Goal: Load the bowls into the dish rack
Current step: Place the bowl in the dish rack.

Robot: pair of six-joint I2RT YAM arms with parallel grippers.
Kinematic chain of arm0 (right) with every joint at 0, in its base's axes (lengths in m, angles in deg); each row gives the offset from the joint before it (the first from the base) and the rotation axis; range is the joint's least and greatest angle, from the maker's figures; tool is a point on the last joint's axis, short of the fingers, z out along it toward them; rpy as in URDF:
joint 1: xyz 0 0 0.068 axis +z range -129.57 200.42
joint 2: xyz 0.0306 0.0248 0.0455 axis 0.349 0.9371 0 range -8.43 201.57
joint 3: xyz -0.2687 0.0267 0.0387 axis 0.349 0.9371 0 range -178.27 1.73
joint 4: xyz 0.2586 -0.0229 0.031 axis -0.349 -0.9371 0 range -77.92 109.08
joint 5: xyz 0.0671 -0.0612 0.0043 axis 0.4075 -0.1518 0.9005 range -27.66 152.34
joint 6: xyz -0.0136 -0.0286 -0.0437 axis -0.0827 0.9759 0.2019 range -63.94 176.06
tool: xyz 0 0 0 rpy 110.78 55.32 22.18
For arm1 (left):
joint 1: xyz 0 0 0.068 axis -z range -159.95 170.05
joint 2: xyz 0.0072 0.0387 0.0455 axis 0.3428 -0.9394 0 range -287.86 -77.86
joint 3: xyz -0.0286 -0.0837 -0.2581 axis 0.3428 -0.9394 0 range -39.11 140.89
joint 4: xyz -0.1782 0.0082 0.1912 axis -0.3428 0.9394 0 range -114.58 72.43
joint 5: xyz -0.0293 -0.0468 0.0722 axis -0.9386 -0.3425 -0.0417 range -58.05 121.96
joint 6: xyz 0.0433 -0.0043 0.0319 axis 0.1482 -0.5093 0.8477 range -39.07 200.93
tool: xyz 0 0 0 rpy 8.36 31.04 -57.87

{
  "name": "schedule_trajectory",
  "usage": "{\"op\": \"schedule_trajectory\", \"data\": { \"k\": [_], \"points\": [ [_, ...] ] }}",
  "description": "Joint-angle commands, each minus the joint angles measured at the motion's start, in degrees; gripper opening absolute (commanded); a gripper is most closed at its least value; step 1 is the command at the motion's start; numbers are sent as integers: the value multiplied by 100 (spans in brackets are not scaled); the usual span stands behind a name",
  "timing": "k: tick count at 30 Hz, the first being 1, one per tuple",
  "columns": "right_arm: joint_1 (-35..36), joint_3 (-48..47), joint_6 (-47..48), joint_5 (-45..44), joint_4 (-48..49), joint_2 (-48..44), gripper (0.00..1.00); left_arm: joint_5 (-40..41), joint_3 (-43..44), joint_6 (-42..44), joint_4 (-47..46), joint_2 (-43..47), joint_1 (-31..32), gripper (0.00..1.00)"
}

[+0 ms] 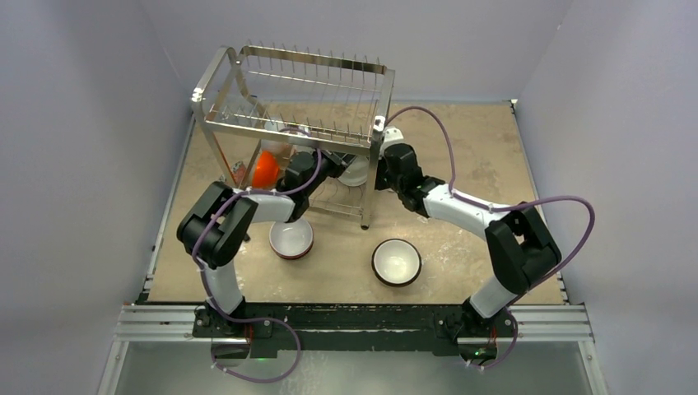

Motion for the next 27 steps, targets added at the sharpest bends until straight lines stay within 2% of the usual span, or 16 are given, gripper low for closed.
{"op": "schedule_trajectory", "data": {
  "k": [1,4,8,11,17,19,20,25,27],
  "points": [
    [-38,209,-293,441,127,-205,10,-89,-286,162,-327,456,-19,0],
    [-261,396,-587,907,302,-284,21,-155,-481,482,-67,758,-33,0],
    [-747,786,-1020,2037,811,-320,42,-194,-637,998,543,999,-69,0],
    [-955,971,-1237,2556,1127,-275,57,-259,-718,1211,731,984,-106,0],
    [-1014,947,-1394,3237,1474,-15,76,-376,-641,1656,1061,962,-161,0],
    [-1015,834,-1416,3172,1378,146,78,-368,-588,1908,1261,1129,-161,0],
    [-1015,750,-1405,3152,1326,264,78,-353,-552,2066,1397,1242,-161,4],
    [-1006,115,-1488,3175,980,1109,71,-143,-417,2903,2243,1886,-161,37],
    [-1002,-48,-1523,3242,895,1266,60,-92,-395,3208,2511,2143,-165,47]
  ]
}}
